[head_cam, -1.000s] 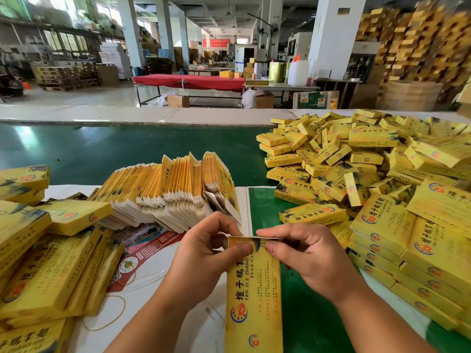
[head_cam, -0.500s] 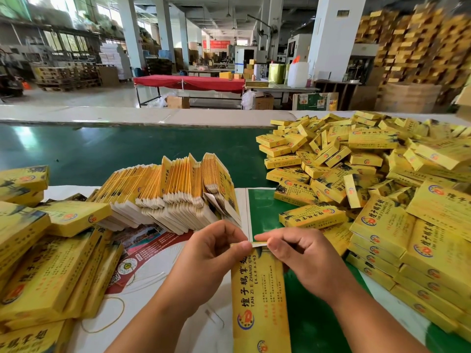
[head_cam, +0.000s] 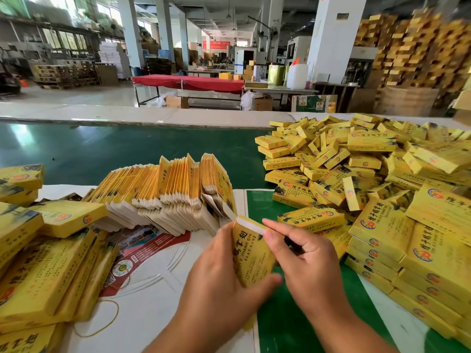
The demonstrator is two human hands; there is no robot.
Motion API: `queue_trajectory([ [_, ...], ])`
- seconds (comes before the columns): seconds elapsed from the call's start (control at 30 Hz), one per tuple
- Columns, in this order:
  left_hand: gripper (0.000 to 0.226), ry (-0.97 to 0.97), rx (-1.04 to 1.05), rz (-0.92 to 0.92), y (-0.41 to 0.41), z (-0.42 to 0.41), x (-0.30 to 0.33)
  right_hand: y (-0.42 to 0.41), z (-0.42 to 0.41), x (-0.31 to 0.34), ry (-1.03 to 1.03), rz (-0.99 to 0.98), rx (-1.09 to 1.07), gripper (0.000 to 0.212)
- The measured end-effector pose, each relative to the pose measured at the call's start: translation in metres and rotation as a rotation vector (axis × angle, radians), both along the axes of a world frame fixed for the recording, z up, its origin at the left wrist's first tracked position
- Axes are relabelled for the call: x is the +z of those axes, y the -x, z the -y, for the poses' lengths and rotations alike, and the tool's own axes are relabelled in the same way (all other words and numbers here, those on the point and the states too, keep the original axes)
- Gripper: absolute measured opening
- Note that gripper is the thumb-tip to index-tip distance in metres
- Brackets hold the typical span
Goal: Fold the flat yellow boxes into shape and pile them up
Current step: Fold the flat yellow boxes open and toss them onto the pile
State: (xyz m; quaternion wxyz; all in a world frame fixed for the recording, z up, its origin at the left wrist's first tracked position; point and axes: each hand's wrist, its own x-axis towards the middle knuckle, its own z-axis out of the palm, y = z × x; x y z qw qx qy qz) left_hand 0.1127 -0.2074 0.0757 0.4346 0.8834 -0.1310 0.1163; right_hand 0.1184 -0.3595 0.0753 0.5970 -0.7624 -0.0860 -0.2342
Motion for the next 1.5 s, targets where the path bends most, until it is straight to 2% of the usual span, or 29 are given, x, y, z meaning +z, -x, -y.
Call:
queue_trajectory([
  [0.07,0.092,-0.124,0.034,0.04,0.002,0.003,-0.004,0.001,-0.003,0.001,0.014,0.022,-0.004,0.027],
  [0.13,0.1,-0.168,0.079,0.1,0.0,0.001,-0.008,0.002,-0.003,0.002,0.022,0.027,0.022,0.026],
  [0.3,0.092,-0.208,0.044,0.225,-0.001,-0.002,-0.006,0.003,-0.002,0.007,-0.025,0.087,0.013,0.012],
  [0.5,0.092,-0.231,0.015,0.235,0.001,-0.002,-0.002,0.001,0.003,0.01,-0.09,0.054,0.008,0.013],
  [0.67,0.095,-0.28,0.027,0.208,0.002,-0.002,0.0,0.003,0.006,0.014,0.123,0.12,-0.016,0.015],
  [0.8,0.103,-0.31,0.027,0.19,0.001,-0.003,0.001,0.001,0.009,0.019,0.417,0.276,-0.033,0.025],
  [0.97,0.1,-0.289,0.031,0.198,0.002,-0.006,0.003,0.005,0.002,0.023,0.658,0.387,-0.087,0.029],
  [1.17,0.098,-0.243,0.041,0.218,0.001,-0.006,0.002,0.008,-0.007,0.018,0.603,0.335,-0.05,0.043],
  [1.33,0.1,-0.22,0.017,0.194,0.0,-0.007,-0.003,0.004,-0.006,0.018,0.624,0.332,0.003,0.041],
  [1.5,0.102,-0.213,-0.033,0.205,0.001,-0.005,-0.005,0.005,-0.005,0.008,0.381,0.164,0.106,0.047],
])
